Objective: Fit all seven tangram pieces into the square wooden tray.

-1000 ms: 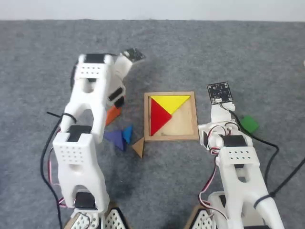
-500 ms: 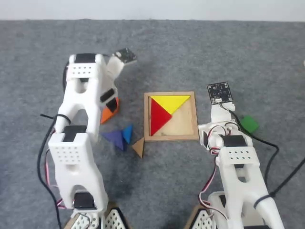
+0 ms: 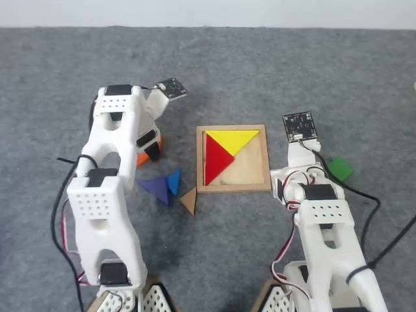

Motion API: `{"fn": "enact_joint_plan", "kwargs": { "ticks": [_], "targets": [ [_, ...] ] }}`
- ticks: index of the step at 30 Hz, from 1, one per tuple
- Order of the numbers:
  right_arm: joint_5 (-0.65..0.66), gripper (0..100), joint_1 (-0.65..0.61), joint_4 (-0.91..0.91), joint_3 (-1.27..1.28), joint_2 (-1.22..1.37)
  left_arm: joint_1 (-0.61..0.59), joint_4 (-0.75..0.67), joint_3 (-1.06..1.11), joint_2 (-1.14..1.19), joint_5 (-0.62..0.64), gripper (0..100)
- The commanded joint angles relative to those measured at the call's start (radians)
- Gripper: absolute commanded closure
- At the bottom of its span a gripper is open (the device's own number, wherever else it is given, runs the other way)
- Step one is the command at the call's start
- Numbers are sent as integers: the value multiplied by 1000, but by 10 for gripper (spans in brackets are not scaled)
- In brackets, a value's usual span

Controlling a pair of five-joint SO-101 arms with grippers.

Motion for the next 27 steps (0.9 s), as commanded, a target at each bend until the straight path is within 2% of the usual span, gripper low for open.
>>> {"fn": "enact_joint_plan", "kwargs": {
  "ticks": [1,10,12,17,21,23,27],
  "targets": [
    [11,891,15,-19,-6,-39,-9,6,-48,17,-11,816],
    [11,891,15,-19,-6,-39,49,94,-74,8,25,928],
    [11,891,15,-19,-8,-39,75,140,-114,8,106,940],
    [11,891,15,-19,-8,-39,124,210,-278,23,443,945],
    [11,891,15,-19,-8,-39,149,216,-340,61,618,945],
    [11,891,15,-19,-8,-39,149,216,-364,101,674,942],
    [11,891,15,-19,-8,-39,121,232,-414,173,674,878]
  ]
}}
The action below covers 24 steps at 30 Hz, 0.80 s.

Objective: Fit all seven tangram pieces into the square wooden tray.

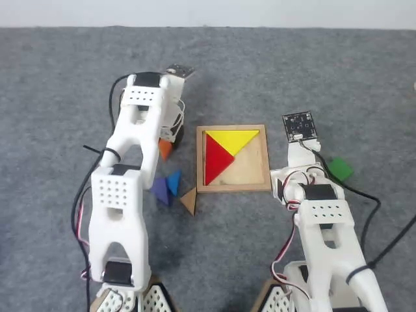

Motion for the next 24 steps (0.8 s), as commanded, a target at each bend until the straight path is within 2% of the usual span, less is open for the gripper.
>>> {"fn": "enact_joint_plan", "kwargs": {
  "ticks": [1,3,7,15,19,24],
  "targets": [
    [11,891,15,-19,-8,-39,-28,31,-90,11,6,852],
    [11,891,15,-19,-8,-39,-57,32,-134,15,-21,821],
    [11,891,15,-19,-8,-39,-97,49,-209,15,-51,820],
    [11,891,15,-19,-8,-39,-69,157,-334,15,-97,820],
    [11,891,15,-19,-8,-39,-35,149,-289,26,-97,820],
    [11,891,15,-19,-8,-39,-25,66,-151,26,-97,820]
  ]
}}
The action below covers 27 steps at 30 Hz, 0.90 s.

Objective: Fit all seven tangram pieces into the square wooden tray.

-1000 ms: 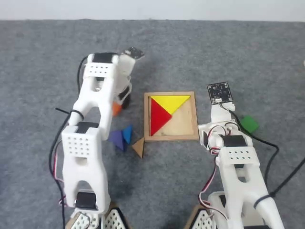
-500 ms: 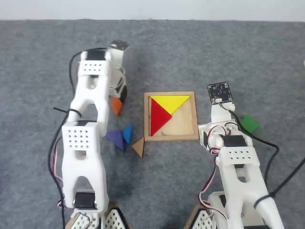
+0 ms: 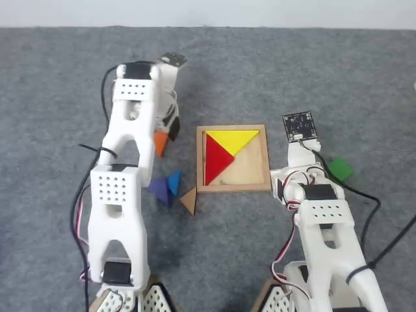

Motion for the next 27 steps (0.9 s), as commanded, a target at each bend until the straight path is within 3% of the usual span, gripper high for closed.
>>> {"fn": "enact_joint_plan", "kwargs": {
  "ticks": [1,10,16,20,27],
  "targets": [
    [11,891,15,-19,-8,-39,-3,-66,71,-20,-8,820],
    [11,891,15,-19,-8,-39,-118,-120,168,-20,-64,820],
    [11,891,15,-19,-8,-39,-133,-133,163,-25,-89,820],
    [11,891,15,-19,-8,-39,-137,-120,93,-31,-86,820],
    [11,891,15,-19,-8,-39,-166,32,-168,-21,-92,820]
  ]
}}
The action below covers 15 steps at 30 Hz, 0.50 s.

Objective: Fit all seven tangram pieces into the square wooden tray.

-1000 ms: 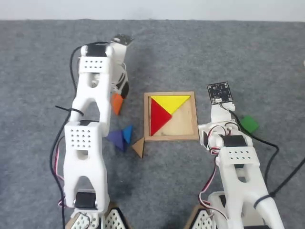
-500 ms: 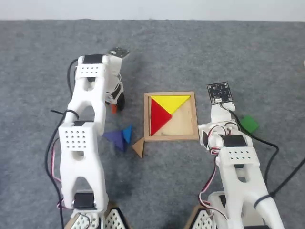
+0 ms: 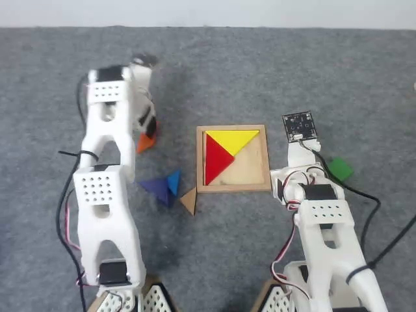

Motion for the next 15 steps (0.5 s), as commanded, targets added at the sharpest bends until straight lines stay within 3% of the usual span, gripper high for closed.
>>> {"fn": "enact_joint_plan", "kwargs": {
  "ticks": [1,7,15],
  "targets": [
    [11,891,15,-19,-8,-39,-9,61,-127,-21,-15,820],
    [11,891,15,-19,-8,-39,3,44,-74,-20,-17,815],
    [11,891,15,-19,-8,-39,18,-80,105,-20,12,814]
  ]
}}
